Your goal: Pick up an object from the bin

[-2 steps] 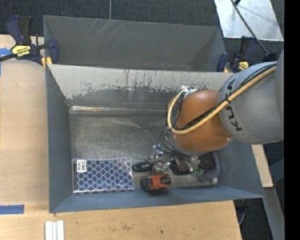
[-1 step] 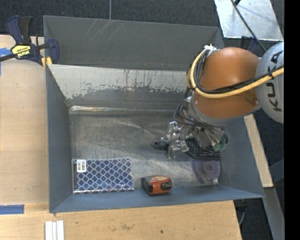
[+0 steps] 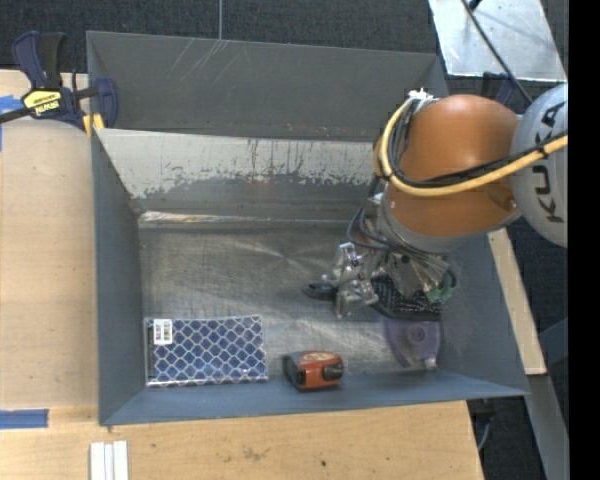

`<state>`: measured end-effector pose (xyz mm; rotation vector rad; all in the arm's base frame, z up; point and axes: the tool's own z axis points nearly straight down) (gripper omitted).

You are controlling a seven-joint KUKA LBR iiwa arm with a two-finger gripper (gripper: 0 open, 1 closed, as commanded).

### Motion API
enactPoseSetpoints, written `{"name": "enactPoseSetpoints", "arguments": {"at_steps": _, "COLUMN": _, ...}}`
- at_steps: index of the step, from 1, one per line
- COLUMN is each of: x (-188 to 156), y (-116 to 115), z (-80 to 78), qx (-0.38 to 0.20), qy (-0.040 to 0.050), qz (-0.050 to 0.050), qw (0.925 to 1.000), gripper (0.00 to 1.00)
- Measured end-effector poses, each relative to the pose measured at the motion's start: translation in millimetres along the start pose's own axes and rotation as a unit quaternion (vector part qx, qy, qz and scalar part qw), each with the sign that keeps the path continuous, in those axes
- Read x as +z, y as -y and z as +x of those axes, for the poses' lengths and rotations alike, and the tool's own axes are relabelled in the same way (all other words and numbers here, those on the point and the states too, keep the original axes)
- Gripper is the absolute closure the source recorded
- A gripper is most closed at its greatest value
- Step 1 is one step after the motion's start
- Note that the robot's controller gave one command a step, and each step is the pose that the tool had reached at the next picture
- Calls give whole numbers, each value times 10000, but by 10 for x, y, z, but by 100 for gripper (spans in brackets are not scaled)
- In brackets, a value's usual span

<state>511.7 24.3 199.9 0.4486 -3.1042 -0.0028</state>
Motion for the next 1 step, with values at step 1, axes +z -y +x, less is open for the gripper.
{"name": "enactPoseSetpoints", "arguments": {"at_steps": 1, "x": -286, "y": 18, "z": -97, "qx": -328, "qy": -37, "qz": -11, "qw": 9995, "gripper": 100}}
